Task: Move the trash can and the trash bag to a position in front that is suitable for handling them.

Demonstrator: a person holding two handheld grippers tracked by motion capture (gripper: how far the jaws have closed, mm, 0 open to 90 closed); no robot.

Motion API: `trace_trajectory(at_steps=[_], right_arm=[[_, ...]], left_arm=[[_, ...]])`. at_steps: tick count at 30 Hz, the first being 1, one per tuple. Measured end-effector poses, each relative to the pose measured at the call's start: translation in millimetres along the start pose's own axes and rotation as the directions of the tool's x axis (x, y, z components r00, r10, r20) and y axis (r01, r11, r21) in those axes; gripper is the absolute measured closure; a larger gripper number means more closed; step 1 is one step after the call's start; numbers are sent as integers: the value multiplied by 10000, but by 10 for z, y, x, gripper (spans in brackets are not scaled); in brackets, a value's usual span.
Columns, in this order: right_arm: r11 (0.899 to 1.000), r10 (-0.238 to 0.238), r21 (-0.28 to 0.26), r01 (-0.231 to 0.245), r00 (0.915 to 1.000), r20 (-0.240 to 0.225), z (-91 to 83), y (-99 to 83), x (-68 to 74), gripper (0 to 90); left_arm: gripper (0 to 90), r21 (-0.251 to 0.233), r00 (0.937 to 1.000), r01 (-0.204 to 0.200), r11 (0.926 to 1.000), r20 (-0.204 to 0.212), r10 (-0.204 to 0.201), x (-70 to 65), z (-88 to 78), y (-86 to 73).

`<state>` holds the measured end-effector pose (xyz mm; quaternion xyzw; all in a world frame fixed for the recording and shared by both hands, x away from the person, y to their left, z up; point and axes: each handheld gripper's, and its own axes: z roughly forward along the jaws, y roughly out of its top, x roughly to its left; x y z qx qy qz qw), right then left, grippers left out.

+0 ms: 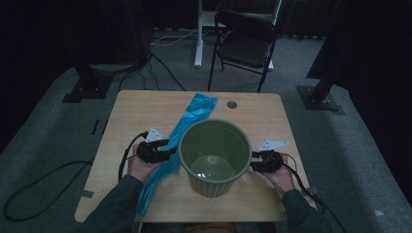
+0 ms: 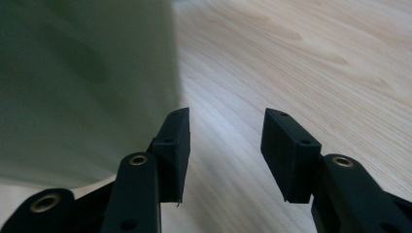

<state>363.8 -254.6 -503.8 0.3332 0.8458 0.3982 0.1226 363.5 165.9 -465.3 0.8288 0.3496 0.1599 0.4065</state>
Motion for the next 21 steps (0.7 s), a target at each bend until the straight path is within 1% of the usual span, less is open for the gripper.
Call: trace_trajectory(at_steps=[1, 4, 6, 8, 10, 13, 14, 15, 16, 21], right_arm=[[10000, -78, -59, 77, 9999, -86, -27, 6, 22, 532], [9994, -285, -224, 279, 9992, -291, -107, 18, 98, 532], [9985, -398, -379, 383, 9984, -401, -146, 33, 149, 533], [9978, -493, -473, 470, 9976, -479, -172, 52, 201, 539], [9968, -686, -426, 672, 9971, -329, -190, 61, 233, 550], [9975, -581, -425, 566, 9977, -344, -201, 56, 226, 550], [9980, -424, -483, 411, 9987, -267, -204, 62, 186, 549], [9980, -424, -483, 411, 9987, -267, -204, 62, 186, 549], [9984, -283, -501, 274, 9995, -169, -202, 66, 153, 551], [9986, 189, -487, -185, 9998, 84, -186, 75, 39, 552]], left_arm=[[489, 0, 9997, -102, 9999, 214, 101, -47, 4, 13], [489, 102, 9971, -556, 9984, 529, 550, -172, 38, 54], [506, 164, 9966, -691, 9975, 471, 683, -225, 60, 81], [504, 176, 9960, -746, 9971, 498, 736, -238, 84, 103], [514, 178, 9967, -656, 9977, 484, 647, -231, 109, 129], [527, 99, 9973, -607, 9981, 424, 602, -227, 152, 169], [535, 99, 9977, -555, 9984, 383, 551, -225, 241, 236], [540, 99, 9977, -555, 9984, 383, 551, -225, 241, 236], [548, 91, 9976, -549, 9984, 426, 545, -227, 315, 280], [548, 73, 9980, -321, 9995, 547, 317, -219, 493, 404]])
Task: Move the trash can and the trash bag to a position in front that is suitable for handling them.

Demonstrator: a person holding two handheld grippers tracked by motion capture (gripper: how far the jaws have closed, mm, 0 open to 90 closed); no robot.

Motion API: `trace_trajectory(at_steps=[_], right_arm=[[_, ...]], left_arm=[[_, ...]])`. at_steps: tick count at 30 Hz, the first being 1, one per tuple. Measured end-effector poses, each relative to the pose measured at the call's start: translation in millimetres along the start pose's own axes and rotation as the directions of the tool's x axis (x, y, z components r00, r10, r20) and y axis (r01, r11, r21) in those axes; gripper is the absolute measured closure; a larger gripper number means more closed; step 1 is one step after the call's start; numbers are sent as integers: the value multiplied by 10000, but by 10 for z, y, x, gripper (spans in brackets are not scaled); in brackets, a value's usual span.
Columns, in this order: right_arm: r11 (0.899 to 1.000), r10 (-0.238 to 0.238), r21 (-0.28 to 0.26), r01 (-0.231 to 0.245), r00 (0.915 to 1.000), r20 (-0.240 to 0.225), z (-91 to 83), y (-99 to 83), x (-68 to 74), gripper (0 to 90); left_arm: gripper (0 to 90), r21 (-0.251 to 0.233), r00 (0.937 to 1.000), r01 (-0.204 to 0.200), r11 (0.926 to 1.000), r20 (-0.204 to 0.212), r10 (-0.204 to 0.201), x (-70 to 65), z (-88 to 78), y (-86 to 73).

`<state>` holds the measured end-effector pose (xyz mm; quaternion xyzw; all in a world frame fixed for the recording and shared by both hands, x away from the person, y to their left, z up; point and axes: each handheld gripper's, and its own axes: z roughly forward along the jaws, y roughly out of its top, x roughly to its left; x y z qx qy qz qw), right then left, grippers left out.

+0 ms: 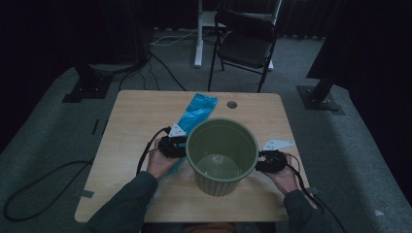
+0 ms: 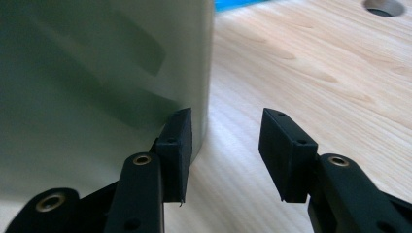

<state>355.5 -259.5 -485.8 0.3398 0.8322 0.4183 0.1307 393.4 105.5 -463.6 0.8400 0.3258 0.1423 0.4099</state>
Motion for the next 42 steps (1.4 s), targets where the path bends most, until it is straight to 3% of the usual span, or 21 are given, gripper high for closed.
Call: trace_trajectory(at_steps=[4, 6, 9, 14, 16, 17, 19, 20, 22, 25, 32, 34, 38, 42], right_arm=[[9997, 229, 59, -229, 9997, 119, -17, 4, -59, 550], [9997, 200, 156, -199, 9998, -34, -92, -45, -49, 537], [9996, 37, 272, -33, 9999, -143, -141, -76, -10, 530], [9989, -320, 325, 340, 9977, -600, -290, -158, 144, 525], [9986, -407, 309, 429, 9970, -665, -306, -167, 163, 525], [9972, -627, 357, 663, 9936, -942, -345, -188, 233, 518], [9956, -819, 372, 863, 9909, -1068, -359, -193, 283, 515], [9954, -854, 344, 897, 9900, -1125, -359, -192, 299, 514], [9945, -932, 362, 979, 9891, -1141, -351, -179, 312, 513], [9950, -888, 361, 932, 9902, -1076, -333, -162, 290, 513], [9969, -692, 310, 719, 9944, -802, -215, -63, 177, 514], [9980, -547, 280, 569, 9957, -748, -183, -45, 147, 512], [9976, -514, 437, 541, 9969, -593, -160, -59, 117, 505], [9981, -408, 449, 432, 9979, -511, -164, -79, 90, 504]], left_arm=[[529, 75, 9997, 84, 9999, 248, -86, -2, 71, 32], [512, 224, 9997, -116, 9997, 232, 111, -11, 44, 10], [493, 282, 9993, -236, 9993, 308, 227, -17, -34, -44], [475, 135, 9969, -374, 9992, 691, 364, -98, -313, -219], [474, 135, 9969, -374, 9992, 691, 364, -98, -313, -219], [475, 2, 9944, -433, 9991, 968, 431, -184, -458, -300], [474, 53, 9923, -670, 9977, 1043, 661, -244, -473, -305], [474, 52, 9908, -789, 9969, 1109, 779, -269, -461, -296], [489, 135, 9922, -982, 9951, 786, 968, -284, -437, -271], [494, 121, 9941, -742, 9972, 803, 730, -216, -382, -235], [507, 289, 9976, -674, 9973, 175, 669, -16, -185, -44], [492, 615, 9971, -709, 9956, -246, 725, 71, -72, 4], [490, 1200, 9972, -366, 9921, -604, 441, 211, 180, 21], [491, 1935, 9940, -552, 9796, -822, 722, 223, 356, -6]])
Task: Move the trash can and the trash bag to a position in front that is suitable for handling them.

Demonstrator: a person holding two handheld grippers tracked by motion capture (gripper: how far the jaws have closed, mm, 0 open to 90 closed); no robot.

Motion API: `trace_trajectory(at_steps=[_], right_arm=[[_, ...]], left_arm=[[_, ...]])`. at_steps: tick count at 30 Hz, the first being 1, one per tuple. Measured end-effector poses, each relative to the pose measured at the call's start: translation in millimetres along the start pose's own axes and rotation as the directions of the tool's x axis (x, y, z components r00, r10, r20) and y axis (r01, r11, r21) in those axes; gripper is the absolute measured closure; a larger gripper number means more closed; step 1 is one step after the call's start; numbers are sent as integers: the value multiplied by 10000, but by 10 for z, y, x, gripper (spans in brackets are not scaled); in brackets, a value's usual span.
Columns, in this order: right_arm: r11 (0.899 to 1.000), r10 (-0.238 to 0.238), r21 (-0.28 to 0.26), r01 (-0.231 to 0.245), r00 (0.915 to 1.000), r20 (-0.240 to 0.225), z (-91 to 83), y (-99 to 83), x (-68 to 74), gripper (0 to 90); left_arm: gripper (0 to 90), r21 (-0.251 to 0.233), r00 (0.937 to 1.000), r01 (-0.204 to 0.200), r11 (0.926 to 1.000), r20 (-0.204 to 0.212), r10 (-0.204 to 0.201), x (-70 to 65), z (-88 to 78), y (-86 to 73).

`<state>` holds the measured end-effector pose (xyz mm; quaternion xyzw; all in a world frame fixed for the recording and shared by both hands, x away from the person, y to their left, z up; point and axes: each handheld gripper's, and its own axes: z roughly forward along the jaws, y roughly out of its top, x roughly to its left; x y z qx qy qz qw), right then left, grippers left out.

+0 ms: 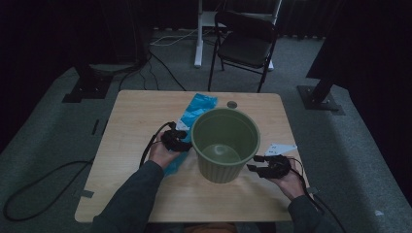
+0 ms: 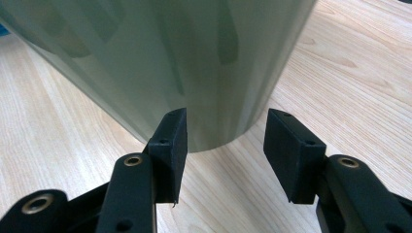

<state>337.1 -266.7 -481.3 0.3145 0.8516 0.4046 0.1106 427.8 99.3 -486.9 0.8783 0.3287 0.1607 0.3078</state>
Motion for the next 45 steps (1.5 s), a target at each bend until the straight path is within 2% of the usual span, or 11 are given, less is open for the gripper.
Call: trace_trajectory(at_steps=[3, 7, 11, 16, 24, 28, 29, 30, 34, 35, 45], right_arm=[[9999, 65, -80, -65, 10000, 27, -18, -6, -15, 502], [9999, 52, -109, -52, 10000, 36, -20, -4, -14, 501], [10000, 15, -25, -15, 10000, 16, 2, -6, -10, 501], [10000, 2, 13, -2, 10000, 7, 15, -4, -8, 502], [10000, 75, 61, -75, 10000, 2, 24, -14, -19, 501], [10000, 55, 80, -55, 10000, 4, 31, -12, -26, 499], [10000, 57, 74, -57, 10000, 7, 32, -11, -28, 498], [9999, 77, 95, -77, 10000, 30, 38, -6, -39, 495], [9998, 123, 124, -124, 9999, 79, 55, 0, -69, 490], [9998, 113, 138, -115, 9999, 112, 68, -4, -85, 489], [9997, 129, 188, -132, 9998, 161, 65, -35, -104, 482]], left_arm=[[520, 574, 9997, -24, 9984, -248, 38, 4, 136, -38], [687, 1093, 9982, -262, 9937, -514, 320, 28, 156, -135], [790, 1415, 9961, -539, 9885, -614, 631, 85, 67, -274], [881, 1476, 9959, -478, 9879, -694, 585, 183, -63, -436], [866, 1950, 9915, 61, 9808, -1289, 194, 414, -395, -816], [757, 1532, 9893, 562, 9866, -1419, -344, 506, -478, -861], [757, 1054, 9894, 855, 9907, -1258, -720, 547, -512, -837], [672, 853, 9893, 916, 9921, -1214, -809, 554, -519, -815], [589, 487, 9914, 885, 9949, -1007, -832, 565, -529, -714], [576, 119, 9930, 968, 9952, -690, -958, 575, -519, -606], [550, -331, 9947, 935, 9951, -401, -948, 581, -372, -360]])
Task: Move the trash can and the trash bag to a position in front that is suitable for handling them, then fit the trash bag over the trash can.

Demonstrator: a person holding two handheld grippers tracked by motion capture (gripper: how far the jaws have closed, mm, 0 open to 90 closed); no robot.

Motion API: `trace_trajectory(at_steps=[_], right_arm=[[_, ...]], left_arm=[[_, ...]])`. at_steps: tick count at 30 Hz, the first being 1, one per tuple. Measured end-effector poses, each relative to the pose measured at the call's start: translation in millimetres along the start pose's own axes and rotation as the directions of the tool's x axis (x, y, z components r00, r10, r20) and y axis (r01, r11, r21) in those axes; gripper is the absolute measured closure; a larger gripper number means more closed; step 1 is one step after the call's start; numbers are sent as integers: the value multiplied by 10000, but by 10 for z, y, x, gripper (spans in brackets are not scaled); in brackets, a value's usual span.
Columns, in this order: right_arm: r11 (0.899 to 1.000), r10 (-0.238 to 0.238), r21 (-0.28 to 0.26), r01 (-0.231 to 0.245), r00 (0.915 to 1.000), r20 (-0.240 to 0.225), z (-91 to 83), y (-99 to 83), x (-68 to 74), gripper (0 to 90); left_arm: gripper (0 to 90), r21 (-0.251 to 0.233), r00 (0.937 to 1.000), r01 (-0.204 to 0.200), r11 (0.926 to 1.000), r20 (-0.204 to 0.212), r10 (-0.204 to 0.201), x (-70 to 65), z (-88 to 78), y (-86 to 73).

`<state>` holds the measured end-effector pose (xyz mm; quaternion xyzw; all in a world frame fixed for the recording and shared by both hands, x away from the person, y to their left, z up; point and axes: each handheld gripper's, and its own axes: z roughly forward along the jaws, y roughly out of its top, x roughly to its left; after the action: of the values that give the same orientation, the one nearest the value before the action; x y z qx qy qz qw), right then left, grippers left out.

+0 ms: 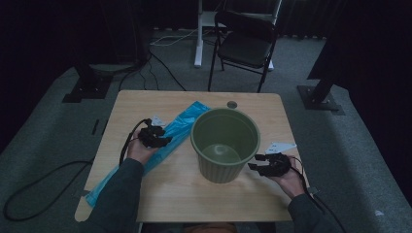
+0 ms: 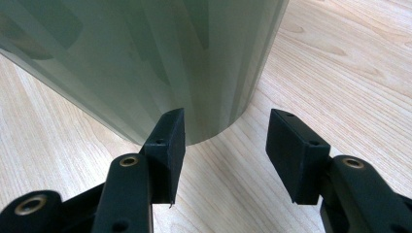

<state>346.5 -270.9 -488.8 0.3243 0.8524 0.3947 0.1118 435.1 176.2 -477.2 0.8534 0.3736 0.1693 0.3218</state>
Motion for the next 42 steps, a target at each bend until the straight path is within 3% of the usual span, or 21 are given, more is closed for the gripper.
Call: trace_trajectory(at_steps=[7, 13, 20, 22, 24, 28, 38, 42], right_arm=[[10000, -29, 22, 29, 10000, -7, -1, -4, 11, 475], [10000, -39, 58, 39, 10000, -30, 8, -5, 17, 469], [9999, -22, 98, 23, 10000, -64, 9, -23, 9, 466], [10000, -11, 97, 11, 10000, -74, 9, -23, 11, 466], [9999, -30, 104, 31, 10000, -82, 8, -22, 13, 466], [9999, -38, 141, 40, 9999, -93, 11, -29, 13, 465], [9998, -59, 196, 61, 9999, -105, 10, -44, 20, 463], [9997, -80, 221, 83, 9999, -123, 10, -51, 22, 462]], left_arm=[[523, -50, 9999, 143, 9999, 61, -143, 37, 154, 167], [482, -183, 9979, 623, 9979, -171, -627, 151, 256, 294], [449, 96, 9943, 987, 9951, -422, -982, 284, 355, 374], [427, 229, 9911, 1250, 9919, -486, -1238, 361, 416, 403], [420, 145, 9876, 1494, 9887, -515, -1484, 402, 450, 404], [406, 507, 9825, 1815, 9821, -528, -1788, 469, 569, 370], [403, 1337, 9775, 2101, 9685, -486, -2054, 485, 875, 305], [406, 1432, 9787, 2045, 9683, -499, -1993, 464, 922, 309]])
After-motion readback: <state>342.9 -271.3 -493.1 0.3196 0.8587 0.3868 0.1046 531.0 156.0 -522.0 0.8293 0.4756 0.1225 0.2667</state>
